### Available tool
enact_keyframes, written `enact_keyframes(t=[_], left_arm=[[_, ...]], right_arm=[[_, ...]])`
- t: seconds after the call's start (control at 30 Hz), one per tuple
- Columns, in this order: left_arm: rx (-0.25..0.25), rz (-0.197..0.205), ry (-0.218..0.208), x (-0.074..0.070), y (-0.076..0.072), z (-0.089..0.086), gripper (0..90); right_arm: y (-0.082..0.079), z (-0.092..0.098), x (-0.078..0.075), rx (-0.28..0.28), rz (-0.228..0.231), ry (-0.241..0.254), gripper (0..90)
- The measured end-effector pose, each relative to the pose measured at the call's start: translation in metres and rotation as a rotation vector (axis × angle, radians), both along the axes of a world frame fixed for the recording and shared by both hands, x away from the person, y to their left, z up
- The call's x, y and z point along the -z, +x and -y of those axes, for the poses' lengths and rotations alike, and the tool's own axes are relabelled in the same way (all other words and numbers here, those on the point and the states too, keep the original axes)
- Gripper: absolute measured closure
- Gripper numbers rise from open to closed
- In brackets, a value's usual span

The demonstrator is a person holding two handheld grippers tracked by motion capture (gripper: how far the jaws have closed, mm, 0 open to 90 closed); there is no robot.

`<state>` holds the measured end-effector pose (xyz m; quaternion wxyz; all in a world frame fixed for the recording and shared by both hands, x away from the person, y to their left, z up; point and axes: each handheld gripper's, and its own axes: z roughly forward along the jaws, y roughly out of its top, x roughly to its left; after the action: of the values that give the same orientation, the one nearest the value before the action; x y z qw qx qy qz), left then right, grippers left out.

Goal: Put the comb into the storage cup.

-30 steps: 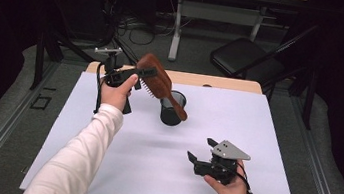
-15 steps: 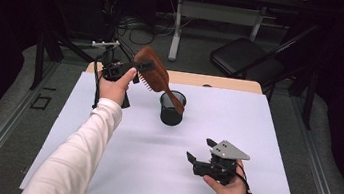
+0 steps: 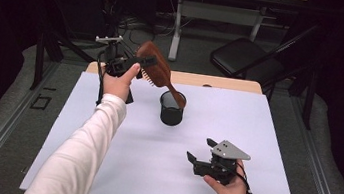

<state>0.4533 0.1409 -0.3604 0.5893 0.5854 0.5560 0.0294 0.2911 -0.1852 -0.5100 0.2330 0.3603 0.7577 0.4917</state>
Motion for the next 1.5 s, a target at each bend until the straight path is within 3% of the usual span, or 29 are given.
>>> enact_keyframes(t=[0.67, 1.5], left_arm=[[-0.066, 0.025, 0.032, -0.0052, 0.0050, -0.0020, 50.3], [-0.109, 0.021, 0.062, 0.0010, 0.0097, -0.0018, 50.2]], right_arm=[[0.0006, 0.0000, 0.0003, 0.004, -0.004, 0.000, 16.5], [0.0015, -0.0003, 0.0017, 0.006, -0.024, -0.003, 14.9]])
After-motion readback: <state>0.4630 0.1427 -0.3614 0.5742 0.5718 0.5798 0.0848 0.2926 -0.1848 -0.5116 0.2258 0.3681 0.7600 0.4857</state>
